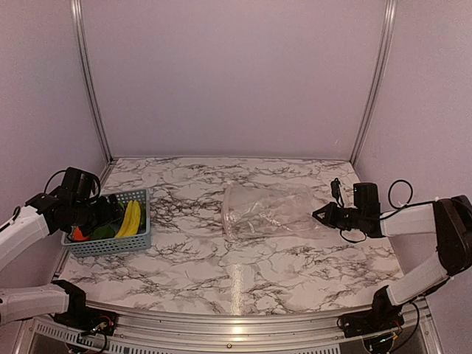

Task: Open the zip-top bag and remove the fake food

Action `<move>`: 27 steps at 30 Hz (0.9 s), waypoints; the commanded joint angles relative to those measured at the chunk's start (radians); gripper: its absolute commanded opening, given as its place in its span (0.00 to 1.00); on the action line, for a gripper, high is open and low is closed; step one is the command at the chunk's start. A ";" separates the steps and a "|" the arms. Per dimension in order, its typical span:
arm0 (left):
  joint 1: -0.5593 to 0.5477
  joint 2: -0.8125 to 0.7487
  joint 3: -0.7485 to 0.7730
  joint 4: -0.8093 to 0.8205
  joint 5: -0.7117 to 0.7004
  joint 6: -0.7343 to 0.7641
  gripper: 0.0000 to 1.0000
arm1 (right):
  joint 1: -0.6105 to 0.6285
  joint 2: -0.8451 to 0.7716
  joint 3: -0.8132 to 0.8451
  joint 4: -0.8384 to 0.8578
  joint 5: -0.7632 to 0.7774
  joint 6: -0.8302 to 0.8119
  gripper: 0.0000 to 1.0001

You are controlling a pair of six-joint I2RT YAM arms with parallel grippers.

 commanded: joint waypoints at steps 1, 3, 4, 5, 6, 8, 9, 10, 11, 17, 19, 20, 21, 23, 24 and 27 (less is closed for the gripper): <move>0.004 -0.013 0.068 0.001 0.005 0.082 0.99 | -0.009 -0.041 0.003 -0.020 0.001 -0.034 0.00; 0.004 -0.010 0.093 0.026 0.032 0.113 0.99 | -0.008 -0.046 0.007 -0.033 -0.009 -0.044 0.00; 0.004 -0.006 0.106 0.035 0.049 0.125 0.99 | -0.009 -0.047 0.010 -0.039 -0.013 -0.048 0.00; 0.002 0.001 0.121 0.045 0.065 0.139 0.99 | -0.009 -0.048 0.012 -0.048 -0.016 -0.052 0.00; -0.002 0.010 0.133 0.058 0.088 0.152 0.99 | -0.009 -0.050 0.014 -0.053 -0.015 -0.055 0.00; -0.031 0.027 0.148 0.096 0.124 0.168 0.99 | -0.009 -0.059 0.016 -0.062 -0.013 -0.057 0.00; -0.053 0.037 0.154 0.117 0.126 0.172 0.99 | -0.010 -0.062 0.018 -0.066 -0.014 -0.057 0.00; -0.076 0.049 0.160 0.132 0.121 0.179 0.99 | -0.008 -0.061 0.020 -0.070 -0.017 -0.058 0.00; -0.096 0.063 0.170 0.139 0.112 0.183 0.99 | -0.009 -0.057 0.026 -0.083 -0.019 -0.060 0.00; -0.137 0.127 0.209 0.164 0.133 0.217 0.99 | -0.009 -0.059 0.057 -0.133 -0.003 -0.081 0.23; -0.137 0.145 0.220 0.164 0.126 0.226 0.99 | -0.009 -0.058 0.083 -0.166 0.004 -0.092 0.33; -0.136 0.152 0.226 0.165 0.127 0.229 0.99 | -0.009 -0.058 0.096 -0.180 0.005 -0.098 0.37; -0.137 0.159 0.232 0.168 0.131 0.231 0.99 | -0.009 -0.059 0.105 -0.192 0.004 -0.101 0.40; -0.137 0.178 0.248 0.175 0.136 0.233 0.99 | -0.009 -0.071 0.120 -0.205 0.004 -0.102 0.46; -0.137 0.191 0.258 0.181 0.136 0.233 0.99 | -0.009 -0.078 0.126 -0.211 0.005 -0.103 0.50; -0.135 0.251 0.295 0.191 0.158 0.240 0.99 | -0.009 -0.105 0.152 -0.233 0.008 -0.112 0.59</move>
